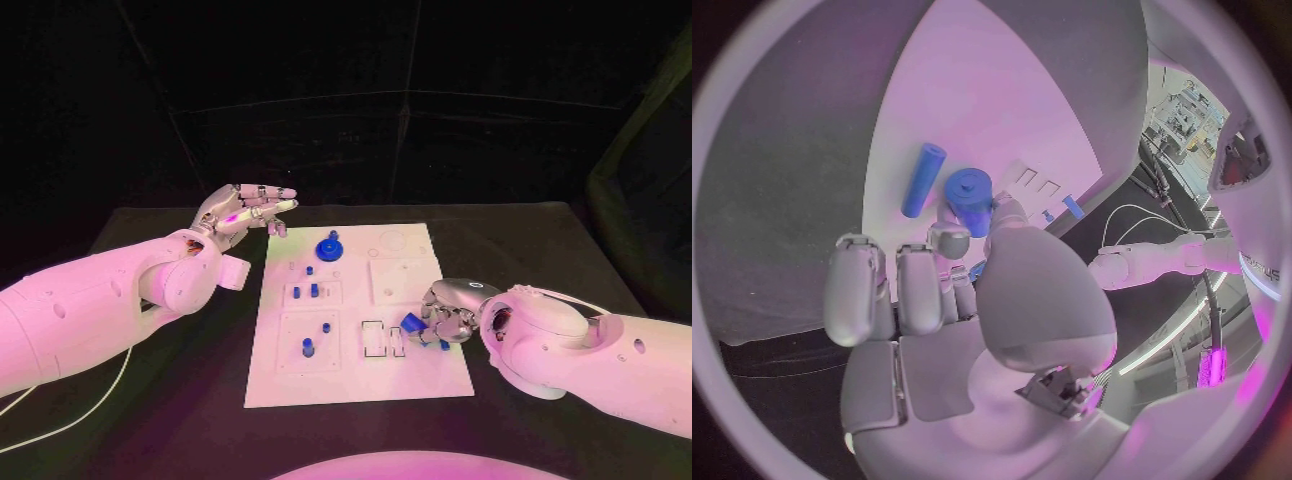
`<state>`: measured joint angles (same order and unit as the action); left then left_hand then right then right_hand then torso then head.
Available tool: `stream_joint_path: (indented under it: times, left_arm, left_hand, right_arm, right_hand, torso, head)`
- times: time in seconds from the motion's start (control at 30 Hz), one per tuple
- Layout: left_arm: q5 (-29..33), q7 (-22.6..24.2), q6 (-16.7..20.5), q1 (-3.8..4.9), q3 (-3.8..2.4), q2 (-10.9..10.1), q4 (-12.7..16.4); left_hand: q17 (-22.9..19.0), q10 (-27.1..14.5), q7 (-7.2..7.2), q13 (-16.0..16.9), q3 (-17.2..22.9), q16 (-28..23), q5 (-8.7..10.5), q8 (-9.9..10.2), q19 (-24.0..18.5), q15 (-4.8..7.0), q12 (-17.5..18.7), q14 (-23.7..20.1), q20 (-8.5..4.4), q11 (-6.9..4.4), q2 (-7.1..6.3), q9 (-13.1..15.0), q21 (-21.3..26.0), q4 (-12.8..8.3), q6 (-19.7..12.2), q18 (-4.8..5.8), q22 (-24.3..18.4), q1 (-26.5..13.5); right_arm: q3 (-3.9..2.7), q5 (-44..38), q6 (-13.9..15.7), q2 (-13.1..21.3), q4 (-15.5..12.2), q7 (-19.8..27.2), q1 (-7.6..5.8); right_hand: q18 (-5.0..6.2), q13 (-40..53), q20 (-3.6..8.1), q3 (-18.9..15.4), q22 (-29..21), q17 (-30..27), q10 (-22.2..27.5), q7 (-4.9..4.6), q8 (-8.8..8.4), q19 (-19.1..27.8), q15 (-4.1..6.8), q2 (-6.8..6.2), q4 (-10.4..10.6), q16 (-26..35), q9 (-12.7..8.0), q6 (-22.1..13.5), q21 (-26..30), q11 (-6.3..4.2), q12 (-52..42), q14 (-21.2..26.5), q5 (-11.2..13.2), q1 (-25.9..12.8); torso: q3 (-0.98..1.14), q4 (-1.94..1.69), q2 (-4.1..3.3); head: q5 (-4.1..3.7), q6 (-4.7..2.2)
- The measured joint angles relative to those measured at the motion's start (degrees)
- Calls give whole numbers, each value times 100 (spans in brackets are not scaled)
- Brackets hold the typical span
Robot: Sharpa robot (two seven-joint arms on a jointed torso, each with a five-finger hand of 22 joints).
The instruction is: Assemble the parts on the task board
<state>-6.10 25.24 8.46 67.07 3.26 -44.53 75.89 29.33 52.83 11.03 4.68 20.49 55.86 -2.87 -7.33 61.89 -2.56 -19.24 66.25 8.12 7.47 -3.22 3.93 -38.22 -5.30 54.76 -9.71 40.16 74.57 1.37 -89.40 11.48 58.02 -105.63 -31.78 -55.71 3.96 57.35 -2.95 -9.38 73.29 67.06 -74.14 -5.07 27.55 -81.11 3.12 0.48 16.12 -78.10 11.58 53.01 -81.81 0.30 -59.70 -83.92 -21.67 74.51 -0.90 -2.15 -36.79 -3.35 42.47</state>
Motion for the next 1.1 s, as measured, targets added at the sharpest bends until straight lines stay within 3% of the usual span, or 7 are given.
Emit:
stream_joint_path:
  times: [0.17,0.33,0.5,0.77,1.1]
  left_arm:
    - [0,-2,-2,-5,0,-1,0]
    - [0,-3,-4,-10,0,3,0]
    - [0,-4,-6,-12,0,3,0]
    - [0,-6,-8,-14,0,3,2]
    - [0,-10,-9,-15,0,-1,4]
  left_hand:
    - [0,0,0,0,0,0,0,0,0,0,0,0,0,0,0,0,0,0,0,0,0,0]
    - [0,0,0,0,0,0,0,0,0,0,0,0,0,0,0,0,0,0,0,0,0,0]
    - [1,0,0,0,0,0,0,0,0,0,0,0,0,0,0,0,0,0,0,0,1,0]
    - [1,0,0,0,0,0,0,0,0,0,0,0,0,0,0,0,0,0,0,0,1,0]
    - [1,0,0,0,0,0,0,0,0,0,0,0,0,0,0,0,0,0,0,0,1,0]
  right_arm:
    - [2,154,376,88,-172,78,8]
    - [-2,421,756,104,-297,242,4]
    - [-3,659,908,33,-307,365,3]
    - [-3,896,761,-226,-202,408,3]
    - [-2,1038,410,-431,-111,352,3]
  right_hand:
    - [0,56,20,-70,22,78,-41,21,19,-20,29,1,8,-17,68,27,-21,0,0,-12,-245,1]
    - [1,67,20,-99,26,95,-41,21,19,-20,29,7,36,-32,74,27,-21,-1,0,-12,-299,7]
    - [1,85,20,-113,33,121,-40,21,18,-20,28,9,51,-53,74,27,-21,0,0,-12,-299,6]
    - [2,132,40,-242,52,166,-122,66,16,-40,28,325,68,-76,117,110,-21,-40,1,-12,-229,-332]
    - [2,146,40,-361,73,238,-143,121,16,-40,69,429,61,-98,161,240,-44,-61,34,-11,-141,-570]
  torso:
    - [0,1,2]
    - [-3,-7,2]
    - [-6,-11,2]
    - [-12,-16,-5]
    - [-9,-15,-8]
  head:
    - [-13,-9]
    - [-21,-16]
    - [-21,-12]
    - [-5,2]
    - [18,16]
